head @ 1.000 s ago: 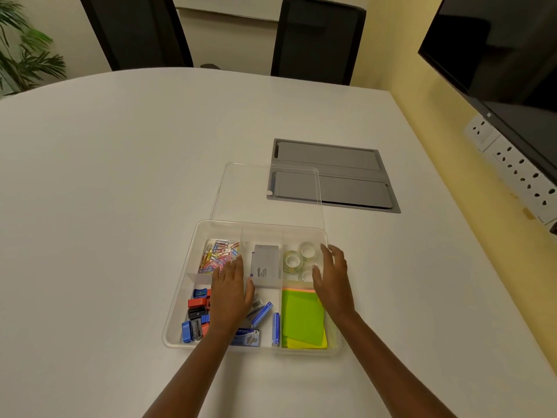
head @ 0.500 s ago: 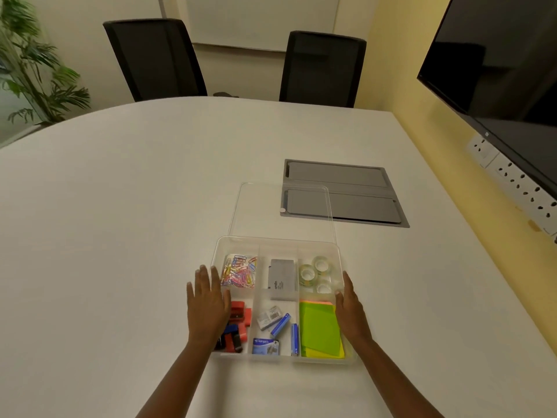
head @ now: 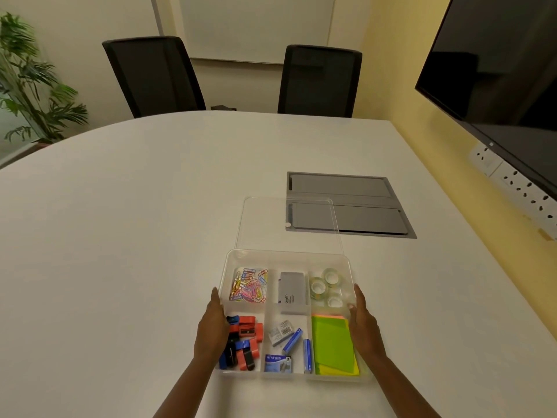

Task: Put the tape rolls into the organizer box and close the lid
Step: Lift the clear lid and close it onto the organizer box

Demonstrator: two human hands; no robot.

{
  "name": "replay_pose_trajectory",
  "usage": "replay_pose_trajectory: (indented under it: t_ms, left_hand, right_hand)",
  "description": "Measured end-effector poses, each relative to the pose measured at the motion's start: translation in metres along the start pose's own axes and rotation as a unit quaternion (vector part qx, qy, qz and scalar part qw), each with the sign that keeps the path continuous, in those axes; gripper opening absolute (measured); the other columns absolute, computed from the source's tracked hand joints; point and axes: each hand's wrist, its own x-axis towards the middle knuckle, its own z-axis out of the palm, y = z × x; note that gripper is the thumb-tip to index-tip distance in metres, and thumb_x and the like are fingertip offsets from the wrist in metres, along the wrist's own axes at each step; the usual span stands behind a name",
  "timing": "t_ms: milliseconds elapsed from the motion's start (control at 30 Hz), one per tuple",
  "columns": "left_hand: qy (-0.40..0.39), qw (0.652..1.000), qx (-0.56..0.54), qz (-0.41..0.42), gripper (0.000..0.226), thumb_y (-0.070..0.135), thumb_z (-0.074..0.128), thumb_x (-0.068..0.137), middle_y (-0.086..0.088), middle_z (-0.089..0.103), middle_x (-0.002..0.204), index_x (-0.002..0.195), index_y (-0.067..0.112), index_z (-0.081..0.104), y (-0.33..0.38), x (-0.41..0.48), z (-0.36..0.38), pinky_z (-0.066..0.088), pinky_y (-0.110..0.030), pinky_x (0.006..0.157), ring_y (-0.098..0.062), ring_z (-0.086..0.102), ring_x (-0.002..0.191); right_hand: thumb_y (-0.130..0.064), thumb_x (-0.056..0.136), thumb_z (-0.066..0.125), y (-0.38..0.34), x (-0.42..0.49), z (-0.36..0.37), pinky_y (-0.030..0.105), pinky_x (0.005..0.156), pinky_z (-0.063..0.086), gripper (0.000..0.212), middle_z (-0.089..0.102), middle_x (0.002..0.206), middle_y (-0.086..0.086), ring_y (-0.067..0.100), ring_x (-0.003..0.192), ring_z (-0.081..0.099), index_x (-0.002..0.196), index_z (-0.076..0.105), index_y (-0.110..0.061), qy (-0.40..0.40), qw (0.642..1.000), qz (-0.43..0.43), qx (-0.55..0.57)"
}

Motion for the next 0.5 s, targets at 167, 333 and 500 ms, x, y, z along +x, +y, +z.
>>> replay_pose_trajectory:
  t_ms: [167,333,500]
  left_hand:
    - [0.006,1.000,0.004,-0.001,0.015,0.019,0.037,0.096,0.012,0.056,0.090,0.107,0.030,0.041,0.002,0.013,0.001,0.052,-0.033,0.077,-0.001,0.057,0.070]
    - [0.003,1.000,-0.003,0.029,0.033,0.023,0.030,0.097,-0.015,0.059,0.118,0.124,0.009,0.042,0.006,0.033,-0.004,0.051,-0.045,0.088,-0.033,0.059,0.106]
    - [-0.032,0.999,-0.035,0.027,0.033,0.029,0.022,0.098,-0.011,0.059,0.099,0.098,0.014,0.052,0.026,0.071,-0.008,0.044,-0.032,0.080,-0.036,0.058,0.106]
  right_hand:
    - [-0.008,0.100,0.035,-0.003,0.012,0.000,0.035,0.062,0.051,0.050,0.067,0.090,0.024,0.034,0.068,0.061,0.147,0.017,-0.012,-0.005,1.000,-0.002,0.001]
    - [-0.011,0.101,0.033,-0.004,0.027,-0.005,0.039,0.089,0.050,0.046,0.056,0.131,0.020,0.033,0.105,0.060,0.146,0.024,-0.010,-0.013,0.997,-0.009,0.074]
    - [-0.017,0.102,0.034,-0.020,0.067,-0.017,0.041,0.105,0.039,0.038,0.049,0.140,0.021,0.035,0.127,0.047,0.138,0.039,-0.006,0.031,0.994,0.028,0.103]
